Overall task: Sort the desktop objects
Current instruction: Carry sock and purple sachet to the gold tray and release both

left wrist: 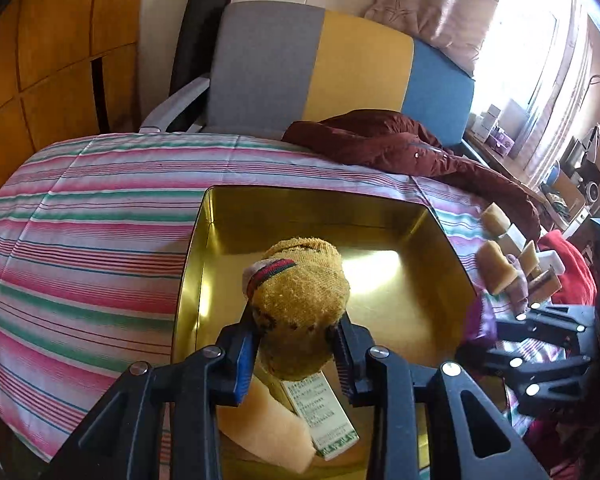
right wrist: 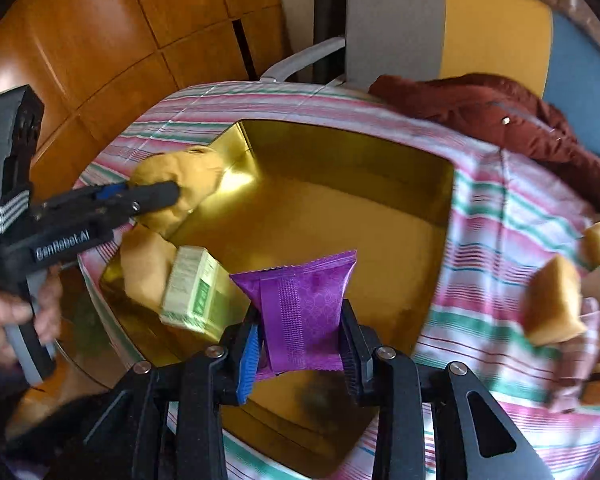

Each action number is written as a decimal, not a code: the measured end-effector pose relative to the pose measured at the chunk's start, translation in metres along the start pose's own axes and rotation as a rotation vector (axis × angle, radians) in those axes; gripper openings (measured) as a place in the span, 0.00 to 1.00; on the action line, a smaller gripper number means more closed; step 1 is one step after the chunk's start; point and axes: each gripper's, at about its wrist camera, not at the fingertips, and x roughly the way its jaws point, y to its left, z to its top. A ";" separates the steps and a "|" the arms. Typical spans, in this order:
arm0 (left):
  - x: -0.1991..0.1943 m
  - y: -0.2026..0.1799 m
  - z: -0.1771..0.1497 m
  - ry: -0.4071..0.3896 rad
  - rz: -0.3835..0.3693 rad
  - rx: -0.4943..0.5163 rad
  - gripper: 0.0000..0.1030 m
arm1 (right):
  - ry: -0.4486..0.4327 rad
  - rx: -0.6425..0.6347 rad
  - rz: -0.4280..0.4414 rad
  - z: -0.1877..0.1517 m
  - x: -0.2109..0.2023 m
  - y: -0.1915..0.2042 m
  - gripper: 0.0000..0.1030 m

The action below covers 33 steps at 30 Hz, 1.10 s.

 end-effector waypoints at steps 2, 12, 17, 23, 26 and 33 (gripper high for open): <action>0.006 0.003 0.001 0.008 0.031 -0.003 0.34 | 0.004 0.033 0.020 0.005 0.009 0.009 0.57; 0.011 0.027 -0.003 0.045 0.051 -0.068 0.42 | 0.007 0.091 0.100 0.006 0.025 0.024 0.81; 0.009 0.030 -0.002 0.035 0.034 -0.081 0.50 | -0.006 0.099 0.088 -0.003 0.016 0.025 0.86; -0.009 0.029 -0.003 -0.003 0.062 -0.093 0.51 | -0.035 0.095 0.048 -0.012 0.005 0.024 0.88; -0.020 0.022 -0.007 -0.038 0.108 -0.074 0.51 | -0.046 0.085 0.017 -0.013 0.002 0.025 0.90; -0.040 0.020 -0.015 -0.088 0.119 -0.127 0.51 | -0.071 0.058 -0.072 -0.016 -0.002 0.027 0.94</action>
